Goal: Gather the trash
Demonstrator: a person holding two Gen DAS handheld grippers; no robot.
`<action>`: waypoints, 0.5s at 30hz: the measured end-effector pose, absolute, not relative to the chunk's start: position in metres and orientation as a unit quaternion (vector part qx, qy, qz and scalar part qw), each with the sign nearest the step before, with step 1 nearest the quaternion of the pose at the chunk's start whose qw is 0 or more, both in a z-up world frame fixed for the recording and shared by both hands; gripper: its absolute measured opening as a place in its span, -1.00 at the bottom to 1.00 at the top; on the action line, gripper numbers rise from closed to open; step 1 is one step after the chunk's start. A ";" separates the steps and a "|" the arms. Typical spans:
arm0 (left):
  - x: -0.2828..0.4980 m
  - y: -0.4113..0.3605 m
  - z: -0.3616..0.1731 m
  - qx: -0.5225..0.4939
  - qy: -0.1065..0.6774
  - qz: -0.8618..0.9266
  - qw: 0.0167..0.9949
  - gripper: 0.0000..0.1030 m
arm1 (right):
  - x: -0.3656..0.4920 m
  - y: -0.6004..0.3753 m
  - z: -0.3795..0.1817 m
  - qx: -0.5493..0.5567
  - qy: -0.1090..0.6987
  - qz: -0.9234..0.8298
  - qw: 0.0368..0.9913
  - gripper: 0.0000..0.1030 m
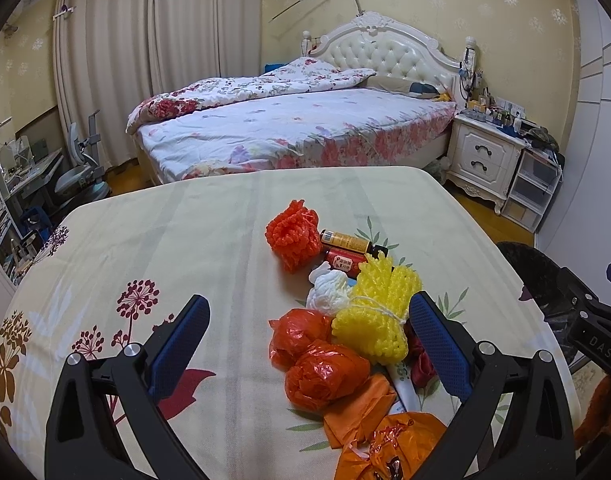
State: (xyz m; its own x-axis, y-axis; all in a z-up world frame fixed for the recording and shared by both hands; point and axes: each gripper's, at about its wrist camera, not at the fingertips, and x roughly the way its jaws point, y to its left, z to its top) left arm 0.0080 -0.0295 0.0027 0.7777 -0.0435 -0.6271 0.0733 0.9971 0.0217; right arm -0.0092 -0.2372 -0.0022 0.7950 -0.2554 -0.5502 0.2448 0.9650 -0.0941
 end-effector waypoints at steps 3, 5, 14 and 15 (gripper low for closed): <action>0.008 -0.030 0.002 0.022 0.332 -0.031 0.942 0.89 | -0.009 -0.236 -0.002 -0.009 0.293 -0.130 0.947 0.93; 0.008 -0.030 0.003 0.022 0.332 -0.032 0.942 0.88 | -0.007 -0.235 -0.002 -0.010 0.295 -0.131 0.946 0.90; 0.002 -0.033 0.003 0.028 0.331 -0.034 0.943 0.73 | -0.005 -0.233 -0.003 -0.007 0.309 -0.130 0.942 0.38; 0.001 -0.032 0.003 0.028 0.332 -0.032 0.942 0.54 | -0.005 -0.232 -0.003 -0.006 0.310 -0.129 0.942 0.36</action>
State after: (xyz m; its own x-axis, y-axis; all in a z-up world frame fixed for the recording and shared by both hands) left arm 0.0014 -0.0315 0.0029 0.7775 -0.0423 -0.6275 0.0798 0.9963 0.0318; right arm -0.0050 -0.2322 -0.0031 0.7750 -0.2463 -0.5819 0.2383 0.9668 -0.0919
